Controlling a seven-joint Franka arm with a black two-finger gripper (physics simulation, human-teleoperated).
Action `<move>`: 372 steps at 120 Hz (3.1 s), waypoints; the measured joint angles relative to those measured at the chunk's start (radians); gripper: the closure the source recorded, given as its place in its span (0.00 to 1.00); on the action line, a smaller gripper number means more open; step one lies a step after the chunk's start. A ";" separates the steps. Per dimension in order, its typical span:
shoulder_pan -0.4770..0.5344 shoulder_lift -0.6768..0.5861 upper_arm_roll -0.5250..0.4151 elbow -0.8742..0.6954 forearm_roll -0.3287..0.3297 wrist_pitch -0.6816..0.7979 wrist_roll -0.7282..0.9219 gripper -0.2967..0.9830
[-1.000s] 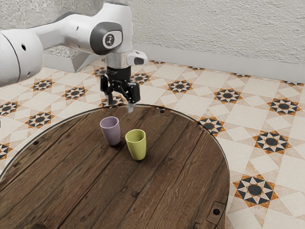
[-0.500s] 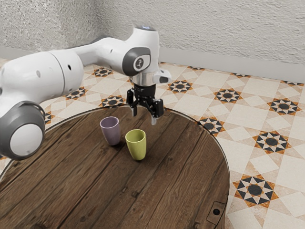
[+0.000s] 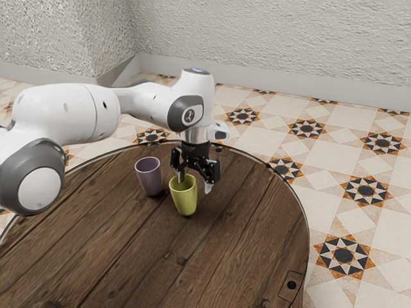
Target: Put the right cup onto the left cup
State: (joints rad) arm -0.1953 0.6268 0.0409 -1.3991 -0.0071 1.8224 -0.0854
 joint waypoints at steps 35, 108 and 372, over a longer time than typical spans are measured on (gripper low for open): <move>-0.007 0.042 -0.002 0.001 -0.008 0.044 -0.020 0.35; -0.009 -0.057 0.009 -0.075 -0.004 0.061 -0.043 0.82; 0.246 -0.055 -0.030 0.227 0.048 -0.171 0.030 0.85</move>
State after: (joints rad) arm 0.0512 0.5714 0.0110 -1.1718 0.0412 1.6517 -0.0557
